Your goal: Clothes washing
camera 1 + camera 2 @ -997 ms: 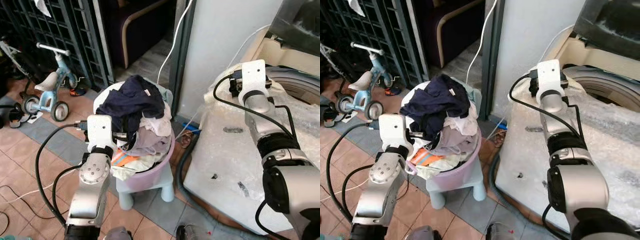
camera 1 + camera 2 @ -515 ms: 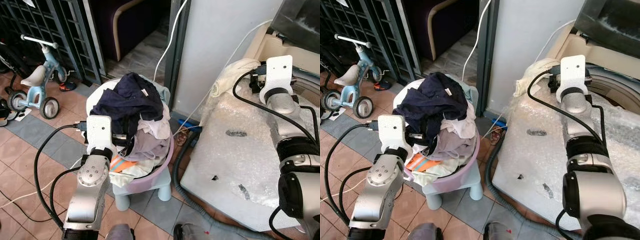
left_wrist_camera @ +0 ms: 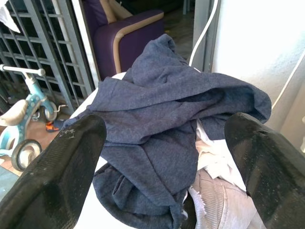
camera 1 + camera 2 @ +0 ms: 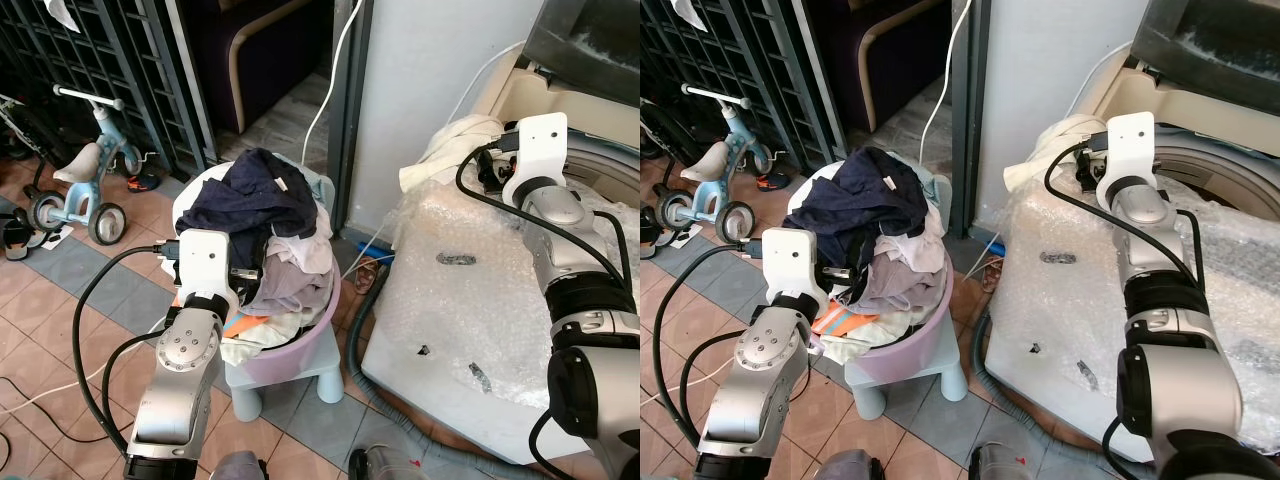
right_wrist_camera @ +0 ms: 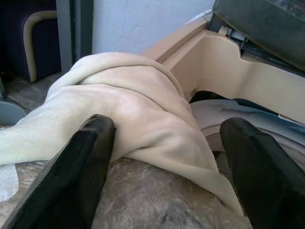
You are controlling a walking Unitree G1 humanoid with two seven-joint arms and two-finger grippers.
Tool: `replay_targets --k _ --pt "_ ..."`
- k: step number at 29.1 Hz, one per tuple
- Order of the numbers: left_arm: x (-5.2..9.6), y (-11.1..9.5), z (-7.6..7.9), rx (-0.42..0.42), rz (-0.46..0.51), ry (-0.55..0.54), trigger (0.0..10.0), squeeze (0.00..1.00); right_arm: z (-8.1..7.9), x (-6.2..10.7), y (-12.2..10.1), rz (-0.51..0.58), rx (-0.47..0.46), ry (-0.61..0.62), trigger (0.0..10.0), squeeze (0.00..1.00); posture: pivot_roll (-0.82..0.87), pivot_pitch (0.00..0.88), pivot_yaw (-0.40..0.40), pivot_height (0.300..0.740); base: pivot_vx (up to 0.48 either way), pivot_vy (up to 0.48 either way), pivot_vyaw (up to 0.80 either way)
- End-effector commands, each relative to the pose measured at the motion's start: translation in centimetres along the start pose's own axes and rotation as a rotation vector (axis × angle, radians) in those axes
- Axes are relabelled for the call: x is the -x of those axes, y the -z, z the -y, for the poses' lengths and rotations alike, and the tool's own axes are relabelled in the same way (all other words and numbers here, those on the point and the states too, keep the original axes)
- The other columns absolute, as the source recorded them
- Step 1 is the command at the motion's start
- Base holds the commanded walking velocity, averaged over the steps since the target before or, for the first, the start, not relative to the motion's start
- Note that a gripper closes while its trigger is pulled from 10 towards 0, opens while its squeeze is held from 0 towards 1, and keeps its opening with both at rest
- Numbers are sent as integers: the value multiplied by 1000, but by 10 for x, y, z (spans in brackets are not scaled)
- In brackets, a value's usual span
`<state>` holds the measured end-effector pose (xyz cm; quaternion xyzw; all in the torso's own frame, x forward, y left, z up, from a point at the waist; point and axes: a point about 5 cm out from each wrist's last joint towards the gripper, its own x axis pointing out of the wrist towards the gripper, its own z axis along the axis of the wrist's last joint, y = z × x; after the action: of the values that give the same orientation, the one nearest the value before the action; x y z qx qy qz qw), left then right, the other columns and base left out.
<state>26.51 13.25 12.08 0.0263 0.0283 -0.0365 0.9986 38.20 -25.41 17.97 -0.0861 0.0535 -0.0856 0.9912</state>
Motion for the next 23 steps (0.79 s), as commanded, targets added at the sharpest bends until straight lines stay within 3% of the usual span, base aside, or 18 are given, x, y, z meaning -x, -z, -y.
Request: replay_targets --k 1,2,4,7,8,10,12,16,18,21,23 --pt "3 1 -2 -7 -9 -13 10000 0 25 15 60 -264 -100 204 10000 0 79 84 42 740 0 0 0" --pt "4 1 -3 -8 -11 -16 10000 0 34 18 60 -257 -144 281 10000 0 79 83 41 740 0 0 0" --pt "4 2 -4 -8 -14 -19 10000 0 50 22 52 -179 -133 385 10000 0 79 82 40 740 0 0 0" --pt "4 2 -5 -8 -16 -22 10000 0 59 25 38 -82 -108 434 10000 0 76 81 40 740 0 0 0" --pt "2 2 -5 -9 -16 -23 10000 0 63 25 18 27 -26 430 10000 0 70 79 35 740 0 0 0" --pt "0 2 -4 -9 -15 -24 10000 0 62 25 9 73 33 419 10000 0 69 78 33 740 0 0 0" --pt "-1 1 -3 -6 -10 -25 10000 0 51 23 -3 141 51 348 10000 0 68 76 26 740 0 0 0" --pt "-2 0 -2 0 -3 -24 10000 0 11 24 -24 297 36 92 10000 0 72 72 21 740 0 0 0" --pt "-2 0 -2 0 -2 -24 10000 0 5 26 -26 317 49 61 10000 0 72 72 21 740 0 0 0" --pt "-2 -2 -1 1 5 -18 10000 0 -30 27 -32 346 112 -133 10000 0 75 68 23 740 0 0 0" --pt "-3 -2 0 0 8 -16 10000 0 -45 25 -36 341 151 -221 10000 0 72 67 25 740 0 0 0"
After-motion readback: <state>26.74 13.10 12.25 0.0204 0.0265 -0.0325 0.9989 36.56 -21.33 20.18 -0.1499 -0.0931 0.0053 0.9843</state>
